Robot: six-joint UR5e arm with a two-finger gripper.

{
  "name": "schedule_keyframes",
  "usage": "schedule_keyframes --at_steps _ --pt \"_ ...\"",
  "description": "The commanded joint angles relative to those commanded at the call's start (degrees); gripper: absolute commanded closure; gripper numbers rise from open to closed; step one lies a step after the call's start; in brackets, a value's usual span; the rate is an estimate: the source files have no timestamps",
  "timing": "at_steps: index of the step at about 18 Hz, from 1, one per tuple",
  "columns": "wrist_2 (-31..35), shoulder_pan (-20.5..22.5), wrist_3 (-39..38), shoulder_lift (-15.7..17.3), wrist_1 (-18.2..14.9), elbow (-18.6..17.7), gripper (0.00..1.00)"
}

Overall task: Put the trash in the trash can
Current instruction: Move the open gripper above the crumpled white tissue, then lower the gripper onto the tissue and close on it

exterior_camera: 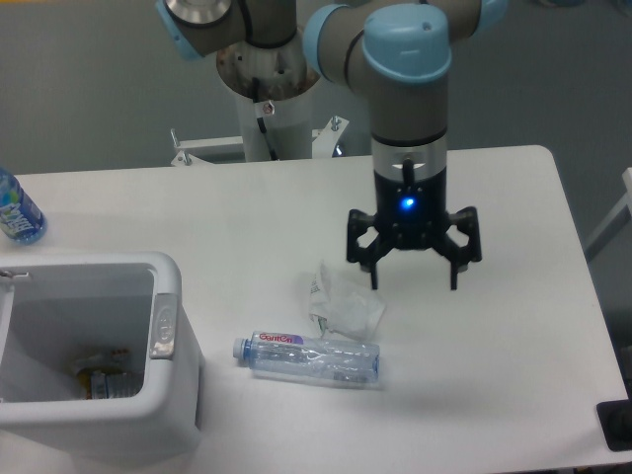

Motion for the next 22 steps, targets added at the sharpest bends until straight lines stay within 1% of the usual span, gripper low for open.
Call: schedule_keyframes --at_steps 4,7,12,15,17,20,22 --pt "0.2 -0.2 -0.2 -0.1 0.0 -0.1 0.0" --pt "0.5 -0.3 -1.1 0.1 0.3 -1.7 0.0" --pt "0.7 -0.6 -1.5 -0.6 0.4 -3.7 0.0" --pt "-0.1 -1.0 -4.8 -1.0 0.4 -5.8 0.0" --pt "-1.2 -2.5 -5.4 -2.1 0.4 -6.3 0.0" --pt "-2.0 -4.2 -5.6 -4.5 0.4 -8.1 0.0" --pt "-2.0 -5.1 -6.7 -6.1 0.4 -8.6 0.0"
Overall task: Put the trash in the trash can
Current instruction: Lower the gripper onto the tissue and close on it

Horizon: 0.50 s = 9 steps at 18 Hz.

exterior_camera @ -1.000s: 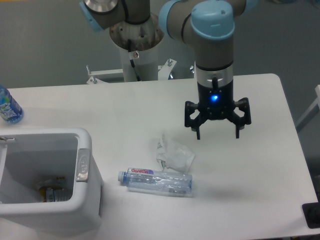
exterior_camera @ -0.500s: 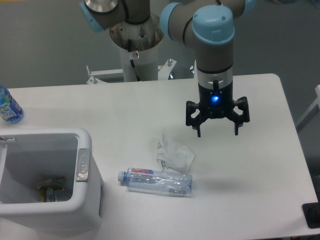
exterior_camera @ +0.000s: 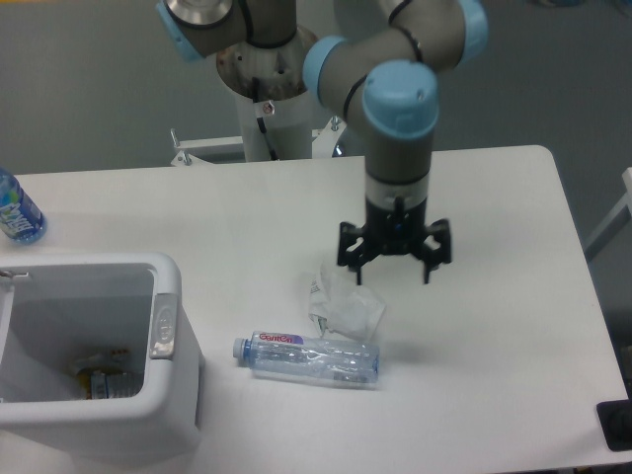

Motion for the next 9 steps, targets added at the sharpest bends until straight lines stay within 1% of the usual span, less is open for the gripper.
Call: schedule_keyframes --at_steps 3,7,9 --pt "0.6 -1.1 -2.1 -3.6 0.3 -0.1 0.0" --pt "0.7 -1.1 -2.1 -5.5 0.5 0.0 0.0" --pt "0.7 -1.1 -2.3 -7.0 0.7 0.1 0.0"
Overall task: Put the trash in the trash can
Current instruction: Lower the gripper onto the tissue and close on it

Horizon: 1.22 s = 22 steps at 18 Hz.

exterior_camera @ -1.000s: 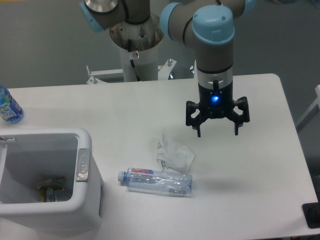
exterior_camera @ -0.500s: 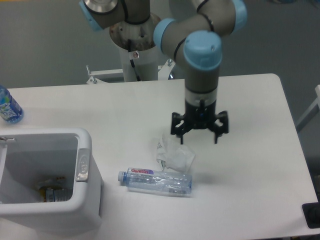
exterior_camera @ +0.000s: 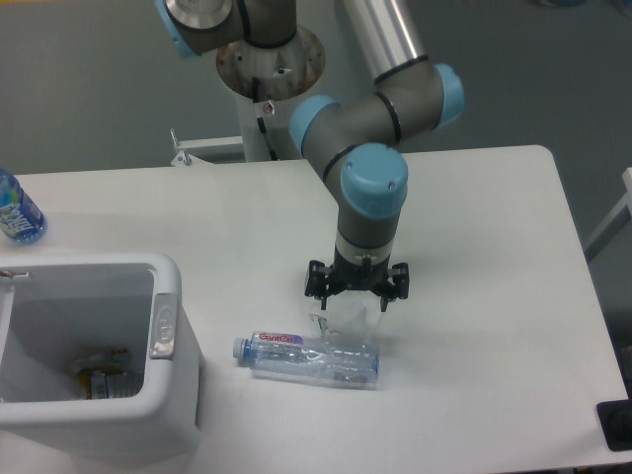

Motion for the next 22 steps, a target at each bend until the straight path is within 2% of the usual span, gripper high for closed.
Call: schedule_keyframes --at_steps 6,7,8,10,11,12,15,16,18,22 --pt "1.0 0.0 -0.1 -0.8 1.2 -1.5 0.01" --pt "1.6 0.0 0.0 -0.8 1.2 -1.7 0.13" --pt "1.8 0.0 -0.1 -0.4 1.2 -1.7 0.3" --pt "2.0 0.0 -0.3 -0.1 1.2 -1.7 0.57" --pt "2.2 0.0 -0.3 -0.2 1.1 -1.7 0.65" --pt "2.8 0.0 -0.4 -0.2 1.1 -1.7 0.7" --pt "4.7 -0.3 -0.3 -0.2 1.2 -1.8 0.73" --pt "4.7 -0.4 -0.3 -0.1 1.1 -1.7 0.81" --pt "4.7 -0.4 -0.3 0.0 1.1 -1.6 0.89" --pt "4.7 -0.4 0.6 1.2 0.4 -1.5 0.9"
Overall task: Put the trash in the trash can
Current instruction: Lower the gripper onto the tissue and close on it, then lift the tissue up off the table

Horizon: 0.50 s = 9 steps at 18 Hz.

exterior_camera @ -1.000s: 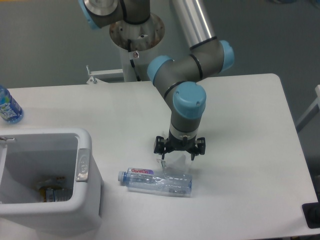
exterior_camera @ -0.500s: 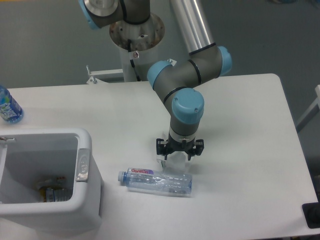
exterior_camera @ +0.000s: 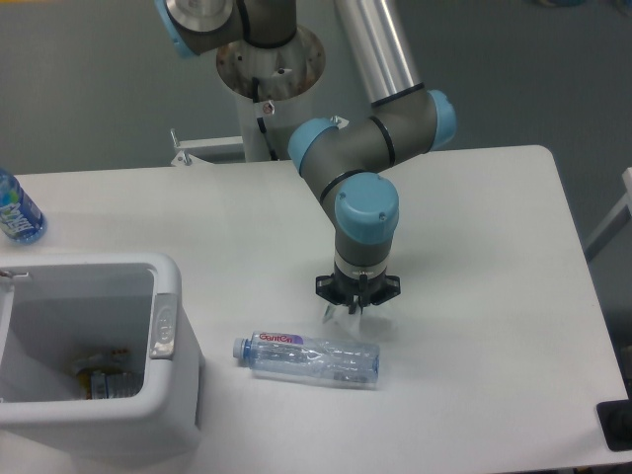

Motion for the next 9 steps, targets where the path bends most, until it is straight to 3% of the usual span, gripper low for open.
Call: schedule_keyframes --at_steps 4,7,9 --pt "0.1 0.3 5.5 4.8 -1.1 -1.2 0.9" --pt "0.0 2.3 9.4 9.7 -5.3 0.3 0.9" --pt "-0.8 3.1 8.8 12.4 -5.9 3.1 0.9"
